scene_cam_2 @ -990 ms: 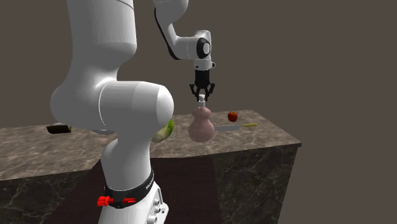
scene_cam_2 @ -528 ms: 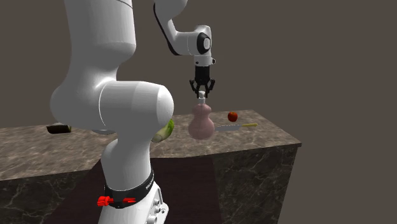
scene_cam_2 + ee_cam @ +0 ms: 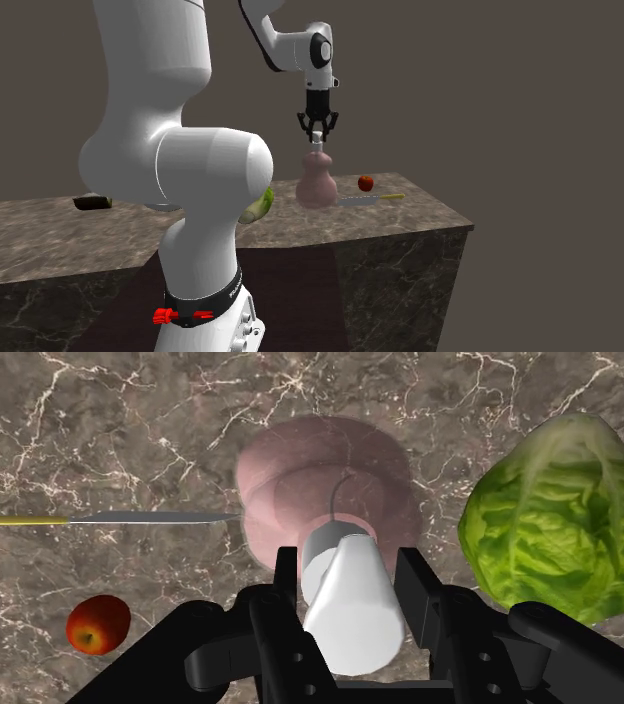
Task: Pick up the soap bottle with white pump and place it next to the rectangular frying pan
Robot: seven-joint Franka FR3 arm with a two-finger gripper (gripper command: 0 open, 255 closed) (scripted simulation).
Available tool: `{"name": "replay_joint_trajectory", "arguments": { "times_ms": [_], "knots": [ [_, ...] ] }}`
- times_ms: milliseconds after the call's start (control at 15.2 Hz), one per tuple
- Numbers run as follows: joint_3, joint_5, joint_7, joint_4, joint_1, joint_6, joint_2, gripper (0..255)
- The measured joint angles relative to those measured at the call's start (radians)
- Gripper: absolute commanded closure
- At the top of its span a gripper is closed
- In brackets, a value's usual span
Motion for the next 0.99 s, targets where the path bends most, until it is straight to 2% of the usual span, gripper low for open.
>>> {"name": "replay_joint_trajectory", "arguments": {
  "times_ms": [990],
  "knots": [
    [0.001, -0.020, 0.013, 0.142, 0.002, -0.193, -0.053, 255]
  ]
}}
